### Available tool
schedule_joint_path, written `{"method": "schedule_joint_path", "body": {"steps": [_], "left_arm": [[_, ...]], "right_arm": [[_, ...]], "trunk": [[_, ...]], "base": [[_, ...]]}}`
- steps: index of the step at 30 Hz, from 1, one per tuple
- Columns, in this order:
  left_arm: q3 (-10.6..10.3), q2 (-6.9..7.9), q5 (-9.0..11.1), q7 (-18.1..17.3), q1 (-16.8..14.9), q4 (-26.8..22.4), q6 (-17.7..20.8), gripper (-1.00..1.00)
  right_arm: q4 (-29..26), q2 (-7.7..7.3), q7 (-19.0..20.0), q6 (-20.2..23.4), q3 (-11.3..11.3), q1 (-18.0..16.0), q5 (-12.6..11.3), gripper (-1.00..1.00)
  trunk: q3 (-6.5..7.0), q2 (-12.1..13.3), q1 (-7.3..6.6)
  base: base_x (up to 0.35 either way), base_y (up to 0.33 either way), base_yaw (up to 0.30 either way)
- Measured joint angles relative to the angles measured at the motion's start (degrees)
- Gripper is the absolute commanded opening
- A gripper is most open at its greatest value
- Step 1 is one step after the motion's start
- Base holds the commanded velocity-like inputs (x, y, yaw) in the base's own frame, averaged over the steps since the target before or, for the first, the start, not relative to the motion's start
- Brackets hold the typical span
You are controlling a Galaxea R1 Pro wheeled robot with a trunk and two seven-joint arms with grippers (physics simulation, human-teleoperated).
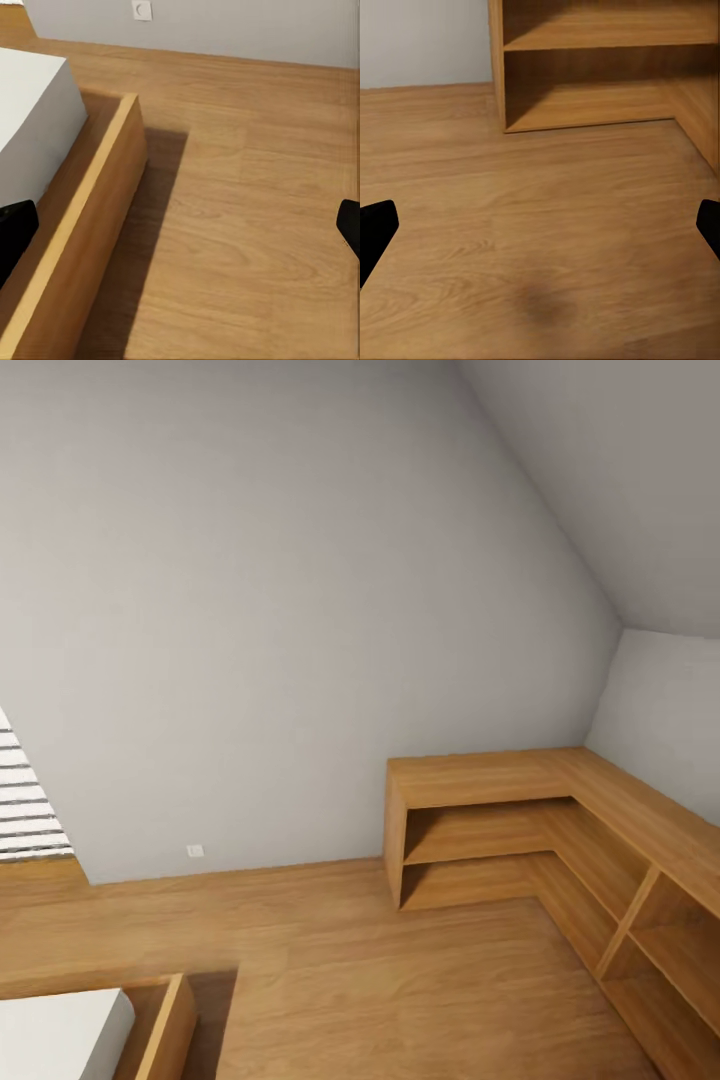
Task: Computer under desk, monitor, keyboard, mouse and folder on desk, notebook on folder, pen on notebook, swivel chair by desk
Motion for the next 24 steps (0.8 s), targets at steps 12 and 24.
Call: {"method": "schedule_joint_path", "body": {"steps": [12,24], "left_arm": [[0.02,0.71,0.05,0.19,0.00,0.00,-0.07,1.00],[0.09,1.09,0.11,0.26,-0.01,0.01,-0.09,1.00]], "right_arm": [[0.00,0.08,-0.01,0.00,0.07,0.00,0.04,1.00],[-0.01,0.00,-0.01,0.00,0.18,0.00,0.17,1.00]], "trunk": [[0.07,0.00,0.00],[0.07,0.00,0.00]], "base": [[0.328,0.000,-0.019],[0.328,0.000,-0.186]]}}
